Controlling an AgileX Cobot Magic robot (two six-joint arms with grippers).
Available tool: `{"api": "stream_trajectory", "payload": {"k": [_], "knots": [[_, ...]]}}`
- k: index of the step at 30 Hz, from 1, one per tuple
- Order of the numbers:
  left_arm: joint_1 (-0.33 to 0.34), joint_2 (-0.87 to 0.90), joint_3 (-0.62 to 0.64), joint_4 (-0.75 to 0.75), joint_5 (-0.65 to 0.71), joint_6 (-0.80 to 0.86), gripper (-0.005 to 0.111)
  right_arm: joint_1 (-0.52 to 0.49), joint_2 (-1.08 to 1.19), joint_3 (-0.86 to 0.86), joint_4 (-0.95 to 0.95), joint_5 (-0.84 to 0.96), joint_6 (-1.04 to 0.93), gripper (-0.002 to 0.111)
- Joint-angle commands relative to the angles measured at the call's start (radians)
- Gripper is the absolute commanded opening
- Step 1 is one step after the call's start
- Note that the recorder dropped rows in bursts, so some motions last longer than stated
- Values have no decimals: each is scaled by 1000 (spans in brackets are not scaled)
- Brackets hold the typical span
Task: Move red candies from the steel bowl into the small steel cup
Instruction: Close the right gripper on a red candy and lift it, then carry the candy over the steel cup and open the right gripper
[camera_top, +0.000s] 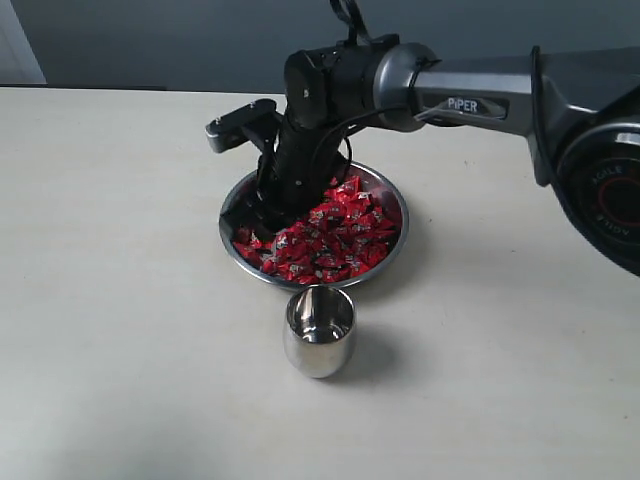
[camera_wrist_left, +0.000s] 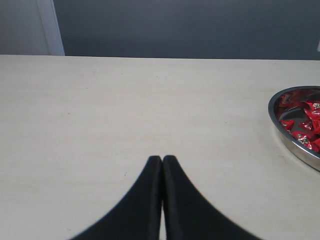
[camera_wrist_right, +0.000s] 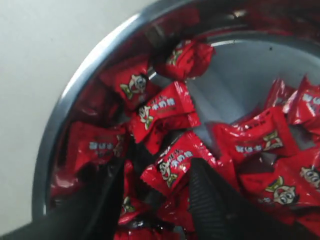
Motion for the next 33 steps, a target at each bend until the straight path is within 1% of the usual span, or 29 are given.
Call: {"api": "stream_trajectory", "payload": {"k": [1,7,10,12,16,19,26,33], "knots": [[-5,-5,3,0,-4,-2,0,0,16,-3,-36,21,-8,43],[-5,-5,3,0,-4,-2,0,0,43,-3,-42,-2,-4,43],[-5,-5,3,0,-4,-2,0,0,59,-3,-42,-2,-4,40],[-5,-5,3,0,-4,-2,0,0,60,-3,-42,-3,-4,33],[-5,-5,3,0,-4,-2,0,0,48,-3,-42,-20,-4,11],[-5,-5,3,0,-4,-2,0,0,26,-3,-42,-32,-4,1],[-5,-5,3,0,-4,-2,0,0,-60,-3,-42,-22,-4,1],[-5,-5,3,0,-4,-2,0,0,-155,-3,-65,167,-4,1]]}}
